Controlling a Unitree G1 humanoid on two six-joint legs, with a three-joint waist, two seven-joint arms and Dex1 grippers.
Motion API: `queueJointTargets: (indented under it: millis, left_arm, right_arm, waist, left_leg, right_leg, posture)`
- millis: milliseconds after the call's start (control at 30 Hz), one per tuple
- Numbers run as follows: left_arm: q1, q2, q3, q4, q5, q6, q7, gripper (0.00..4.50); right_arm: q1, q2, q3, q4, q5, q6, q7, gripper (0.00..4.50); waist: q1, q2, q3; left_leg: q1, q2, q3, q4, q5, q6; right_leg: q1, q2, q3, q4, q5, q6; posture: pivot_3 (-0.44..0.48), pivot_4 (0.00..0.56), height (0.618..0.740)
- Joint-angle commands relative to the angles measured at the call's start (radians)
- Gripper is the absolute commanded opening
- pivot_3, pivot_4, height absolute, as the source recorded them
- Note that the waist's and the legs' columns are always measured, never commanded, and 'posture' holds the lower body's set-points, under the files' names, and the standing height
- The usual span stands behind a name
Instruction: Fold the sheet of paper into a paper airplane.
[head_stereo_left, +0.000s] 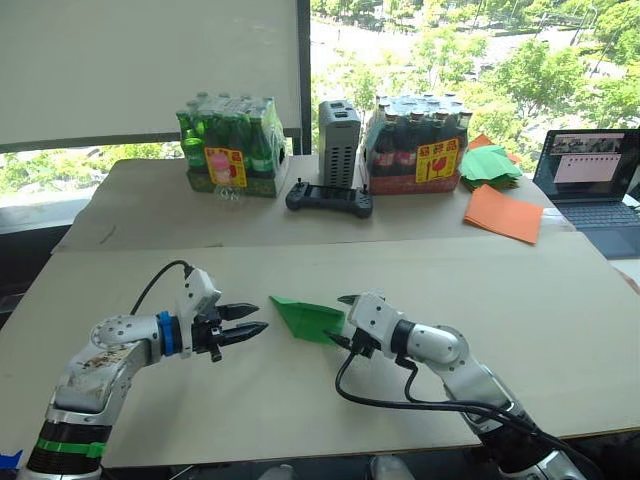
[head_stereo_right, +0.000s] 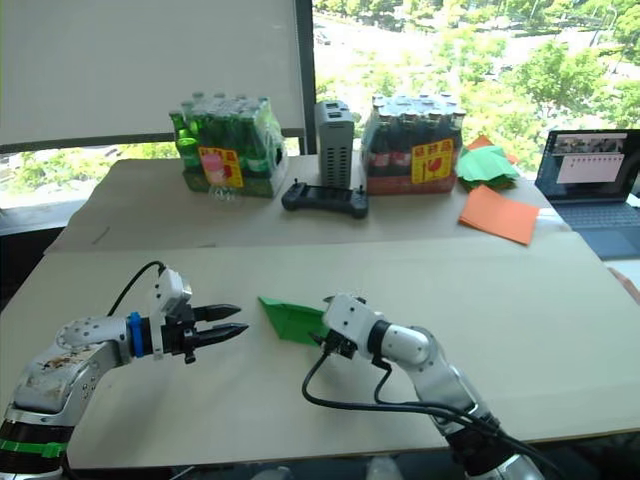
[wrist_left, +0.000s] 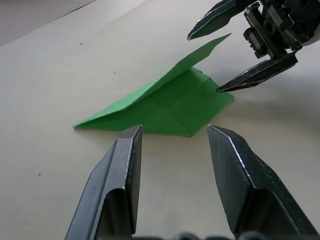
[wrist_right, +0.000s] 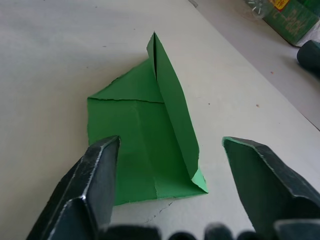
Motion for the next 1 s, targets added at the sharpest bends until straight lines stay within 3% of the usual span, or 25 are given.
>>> queueJointTargets:
  millis: [33, 233, 433, 667, 1000]
  left_arm:
    - [0.004, 0.004, 0.025, -0.054, -0.031, -0.006, 0.019, 2.19]
    - [0.014, 0.014, 0.026, -0.068, -0.046, -0.008, 0.033, 2.19]
    - [0.010, 0.029, 0.018, -0.058, -0.050, -0.014, 0.032, 2.19]
    - [-0.020, 0.067, -0.001, -0.024, -0.068, 0.007, -0.025, 2.19]
    - [-0.018, 0.085, -0.029, -0.055, -0.080, 0.031, -0.054, 2.19]
  right_arm:
    - [-0.029, 0.018, -0.022, 0.013, 0.009, -0.053, 0.012, 2.02]
    - [-0.040, 0.019, -0.011, 0.024, -0.001, -0.082, 0.041, 0.02]
    - [-0.017, -0.034, 0.007, -0.022, -0.001, -0.197, 0.122, 0.02]
    - [-0.018, -0.186, 0.040, -0.031, -0.030, -0.449, 0.286, 0.02]
    - [-0.075, -0.179, 0.055, 0.063, -0.032, -0.549, 0.361, 0.02]
  waist:
    - [0.001, 0.000, 0.000]
    - [0.001, 0.000, 0.000]
    - [0.001, 0.000, 0.000]
    - [0.002, 0.000, 0.000]
    - [0.002, 0.000, 0.000]
  left_leg:
    - [0.000, 0.000, 0.000, 0.000, 0.000, 0.000]
    - [0.000, 0.000, 0.000, 0.000, 0.000, 0.000]
    - [0.000, 0.000, 0.000, 0.000, 0.000, 0.000]
    - [0.000, 0.000, 0.001, 0.000, 0.000, 0.000]
    - [0.001, 0.001, 0.002, 0.000, 0.000, 0.000]
  right_leg:
    - [0.000, 0.000, 0.000, 0.000, 0.000, 0.000]
    - [0.000, 0.000, 0.000, 0.000, 0.000, 0.000]
    - [0.000, 0.000, 0.000, 0.000, 0.000, 0.000]
    - [0.000, 0.000, 0.000, -0.001, 0.000, 0.000]
    - [0.000, 0.000, 0.000, -0.001, 0.000, 0.000]
  posture:
    - [0.000, 0.150, 0.711]
    - [0.000, 0.150, 0.711]
    - [0.000, 0.150, 0.711]
    - [0.000, 0.150, 0.711]
    - [0.000, 0.150, 0.711]
